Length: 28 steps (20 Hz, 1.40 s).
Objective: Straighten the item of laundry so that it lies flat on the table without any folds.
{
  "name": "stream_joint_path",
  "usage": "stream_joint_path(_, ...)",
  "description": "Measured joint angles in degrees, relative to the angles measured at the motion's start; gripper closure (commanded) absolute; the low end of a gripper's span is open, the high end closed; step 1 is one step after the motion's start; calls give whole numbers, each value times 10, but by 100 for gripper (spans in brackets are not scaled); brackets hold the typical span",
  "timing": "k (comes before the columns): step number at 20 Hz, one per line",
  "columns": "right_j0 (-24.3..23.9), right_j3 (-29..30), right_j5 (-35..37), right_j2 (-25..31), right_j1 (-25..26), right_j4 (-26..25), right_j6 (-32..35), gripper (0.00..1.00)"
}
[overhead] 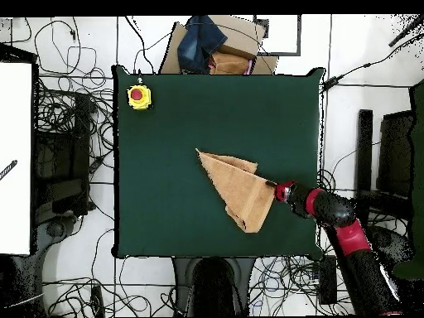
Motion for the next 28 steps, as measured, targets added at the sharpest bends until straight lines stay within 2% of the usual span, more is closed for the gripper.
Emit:
stream_joint_path(20,3,-34,12,4,-7,-4,0,100)
stream_joint_path(25,23,-34,2,4,-39,-47,0,100)
stream_joint_path(28,43,-34,-26,4,-81,-96,0,100)
